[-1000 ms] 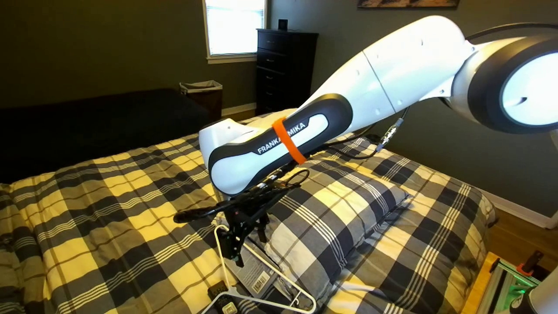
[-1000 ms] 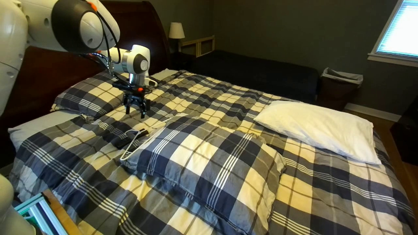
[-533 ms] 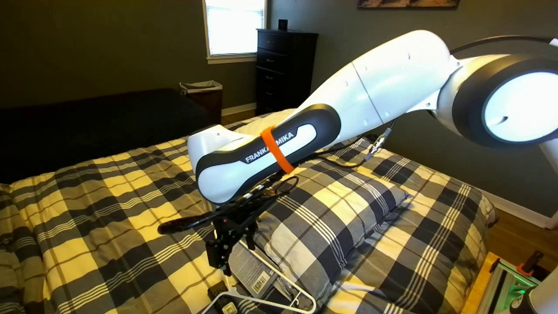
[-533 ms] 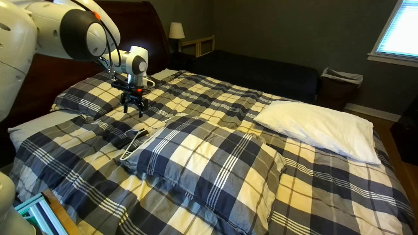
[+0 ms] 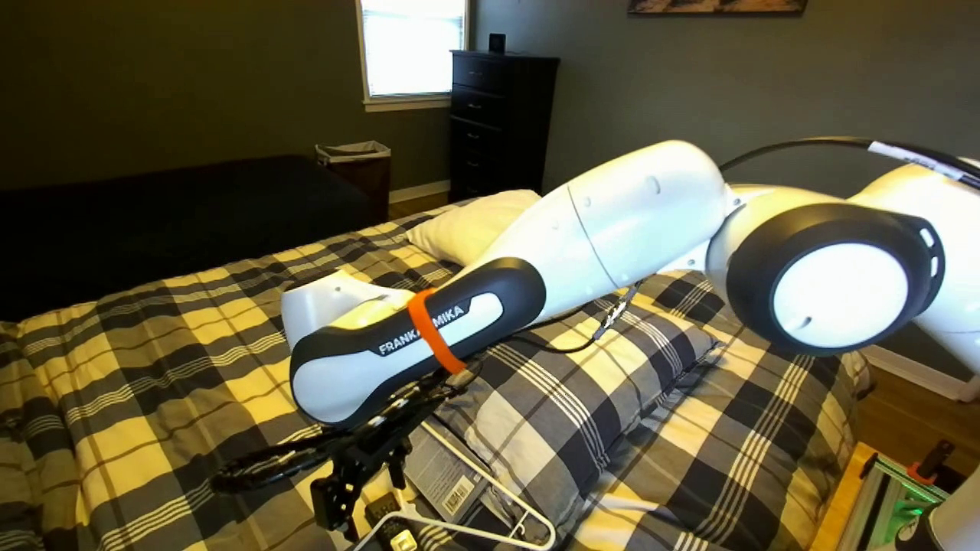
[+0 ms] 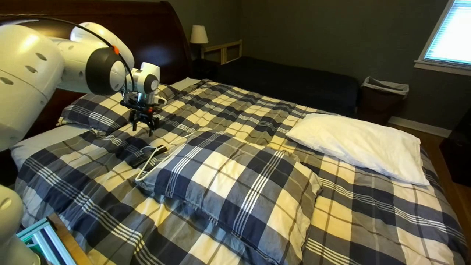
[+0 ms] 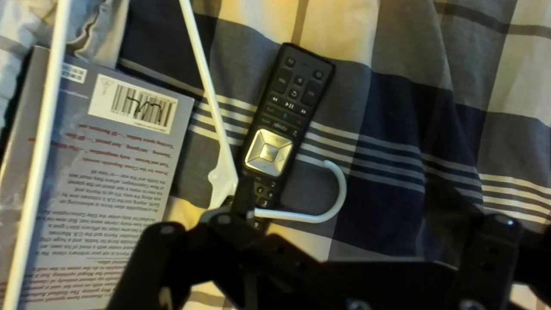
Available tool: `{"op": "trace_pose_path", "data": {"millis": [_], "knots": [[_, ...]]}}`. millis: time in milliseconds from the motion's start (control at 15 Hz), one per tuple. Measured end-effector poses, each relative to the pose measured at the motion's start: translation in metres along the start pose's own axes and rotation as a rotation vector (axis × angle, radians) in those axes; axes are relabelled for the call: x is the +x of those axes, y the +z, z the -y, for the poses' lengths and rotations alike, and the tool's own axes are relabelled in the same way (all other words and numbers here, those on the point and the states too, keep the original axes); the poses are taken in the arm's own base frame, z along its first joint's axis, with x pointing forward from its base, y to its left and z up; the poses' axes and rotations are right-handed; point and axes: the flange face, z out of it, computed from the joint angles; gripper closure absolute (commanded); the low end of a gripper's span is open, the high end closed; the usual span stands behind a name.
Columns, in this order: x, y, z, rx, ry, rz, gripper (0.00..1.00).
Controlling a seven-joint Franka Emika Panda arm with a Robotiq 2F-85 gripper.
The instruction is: Pick up the black remote and put it on the checked black pillow
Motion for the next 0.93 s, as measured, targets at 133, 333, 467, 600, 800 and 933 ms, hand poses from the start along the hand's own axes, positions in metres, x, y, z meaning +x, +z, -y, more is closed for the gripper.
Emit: {"op": "trace_pose_path", "data": {"millis": [133, 333, 467, 600, 800, 933], "knots": [[0.005, 0.021, 0.003, 0.026, 0.014, 0.033, 0.00], [0.004, 0.054, 0.010, 0.056, 0.064, 0.082, 0.00], [0.001, 0.065, 0.016, 0.061, 0.105, 0.097, 0.00], [0.000, 0.069, 0.022, 0.061, 0.176, 0.066, 0.00], [-0.004, 0.075, 0.019, 0.053, 0.317, 0.001, 0.00], [-0.011, 0.082, 0.009, 0.036, 0.407, -0.022, 0.00]]}}
